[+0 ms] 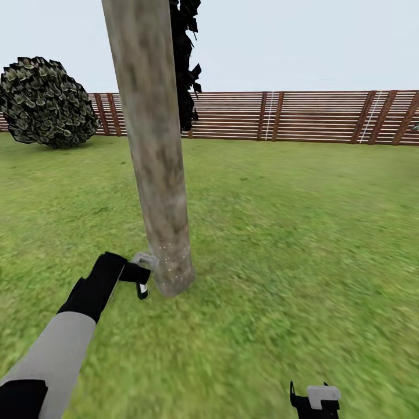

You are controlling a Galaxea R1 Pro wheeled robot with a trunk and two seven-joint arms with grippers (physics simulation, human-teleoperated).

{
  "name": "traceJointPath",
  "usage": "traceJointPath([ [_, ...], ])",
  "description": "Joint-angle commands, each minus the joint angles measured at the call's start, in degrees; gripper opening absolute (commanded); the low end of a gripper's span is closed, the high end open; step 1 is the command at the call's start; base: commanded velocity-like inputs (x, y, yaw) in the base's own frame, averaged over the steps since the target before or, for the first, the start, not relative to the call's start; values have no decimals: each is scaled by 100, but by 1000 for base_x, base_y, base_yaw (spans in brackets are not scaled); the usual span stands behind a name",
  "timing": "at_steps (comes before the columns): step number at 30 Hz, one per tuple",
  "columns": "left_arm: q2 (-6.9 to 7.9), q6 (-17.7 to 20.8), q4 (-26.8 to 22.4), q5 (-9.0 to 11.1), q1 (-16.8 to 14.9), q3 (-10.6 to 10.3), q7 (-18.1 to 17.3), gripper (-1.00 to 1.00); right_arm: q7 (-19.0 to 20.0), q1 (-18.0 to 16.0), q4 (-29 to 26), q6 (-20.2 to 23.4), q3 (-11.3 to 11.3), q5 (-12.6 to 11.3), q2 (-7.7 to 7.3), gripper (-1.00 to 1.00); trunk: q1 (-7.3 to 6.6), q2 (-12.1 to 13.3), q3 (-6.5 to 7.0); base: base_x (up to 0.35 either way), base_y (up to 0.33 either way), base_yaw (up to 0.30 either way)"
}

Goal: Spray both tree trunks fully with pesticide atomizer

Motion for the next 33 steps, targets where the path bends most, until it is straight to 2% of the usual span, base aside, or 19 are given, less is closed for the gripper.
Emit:
traceJointPath([
  [1,19,13,10,52,-19,2,-47,-100,0,0,0,0,0,0,-1,100,0,0,0,0,0,0],
  [4,-205,22,-21,45,-133,-28,-146,-100,0,-2,0,0,0,0,-1,100,0,0,0,0,0,0],
  [6,-421,25,-23,33,-244,-35,-159,-100,0,-1,0,0,0,0,-1,100,0,0,0,0,0,0],
  [8,-497,31,-31,37,-333,-34,-163,-100,0,-1,0,0,0,0,-1,100,0,0,0,0,0,0],
  [11,-450,161,-40,35,-445,-12,-170,-100,0,-2,0,0,0,0,-1,100,0,0,0,0,0,0],
  [12,-361,242,-62,30,-462,-3,-172,-100,0,-2,0,0,0,0,-1,100,0,0,0,0,0,0],
  [14,-7,315,-140,44,-477,5,-233,-100,0,0,0,0,0,0,-1,100,0,0,0,0,0,0],
  [15,185,332,-163,27,-434,6,-495,-100,0,-2,0,0,0,0,-1,100,0,0,0,0,0,0],
  [19,133,327,-159,22,-419,-24,-558,-100,0,0,0,0,2,0,-1,100,0,0,0,0,0,0],
  [21,15,329,-164,30,-459,-34,-564,-100,0,1,0,0,0,0,-1,100,0,0,0,0,0,0],
  [22,-145,337,-166,17,-471,-36,-562,-100,0,-3,0,0,1,0,-1,100,0,0,0,0,0,0],
  [23,-220,340,-166,15,-475,-37,-561,-100,0,-1,0,0,3,0,-1,100,0,0,0,0,0,0],
  [25,-254,342,-165,3,-468,-38,-561,-100,0,-2,0,0,3,0,-1,100,0,0,0,0,0,0],
  [27,-153,336,-164,-5,-432,-3,-567,-100,0,0,0,0,5,0,-1,100,0,0,0,0,0,0],
  [29,84,332,-165,5,-403,12,-572,-100,0,-3,0,0,7,0,-1,100,0,0,0,0,0,0],
  [30,145,331,-164,10,-399,14,-575,-100,0,-2,0,0,8,0,-1,100,0,0,0,0,0,0],
  [32,486,304,-159,26,-364,13,-588,-100,0,0,0,0,8,0,-1,100,0,0,0,0,0,0],
  [33,520,285,-159,28,-362,2,-587,-100,0,-2,0,0,8,0,-1,100,0,0,0,0,0,0],
])
